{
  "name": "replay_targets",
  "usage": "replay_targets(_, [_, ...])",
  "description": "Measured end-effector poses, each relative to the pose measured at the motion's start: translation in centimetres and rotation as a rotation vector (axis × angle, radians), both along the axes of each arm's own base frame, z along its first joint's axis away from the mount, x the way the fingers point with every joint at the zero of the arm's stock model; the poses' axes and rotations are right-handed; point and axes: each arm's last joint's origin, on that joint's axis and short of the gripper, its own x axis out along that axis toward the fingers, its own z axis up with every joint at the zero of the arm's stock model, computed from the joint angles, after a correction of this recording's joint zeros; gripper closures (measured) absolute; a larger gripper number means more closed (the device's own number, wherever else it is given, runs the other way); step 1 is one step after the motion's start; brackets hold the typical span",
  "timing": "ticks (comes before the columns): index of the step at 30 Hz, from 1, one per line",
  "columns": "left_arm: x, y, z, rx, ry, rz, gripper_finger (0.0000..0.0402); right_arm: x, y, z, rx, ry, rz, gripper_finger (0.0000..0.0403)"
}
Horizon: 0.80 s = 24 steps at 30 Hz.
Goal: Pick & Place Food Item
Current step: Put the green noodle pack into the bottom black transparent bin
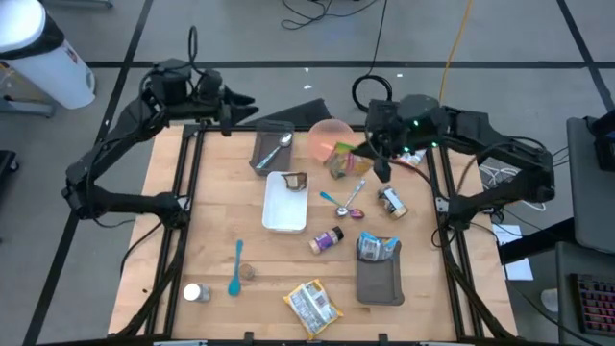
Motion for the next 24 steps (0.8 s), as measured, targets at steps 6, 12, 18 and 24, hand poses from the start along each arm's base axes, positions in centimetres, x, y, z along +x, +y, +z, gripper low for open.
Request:
replay_targets(6, [0.0, -0.4, -1.2, -0.08, 0.092, -0.017, 0.0199, -0.9, 2.4, -0.1, 0.04, 0.049, 0.046, 0.0402])
replay_targets(12, [0.4, -1.3, -1.8, -0.129, 0.147, -0.053, 0.0199, -0.9, 5.0, -0.6, 0.058, 0.113, 0.162, 0.0402])
replay_targets(18, [1.1, -2.1, -1.9, -0.201, 0.149, -0.029, 0.0199, -1.9, 8.1, -1.2, 0.136, 0.218, 0.324, 0.0402])
replay_targets(24, [2.5, -3.2, -2.4, -0.258, 0.17, 0.006, 0.0199, -3.1, 11.2, -1.3, 0.159, 0.269, 0.415, 0.0402])
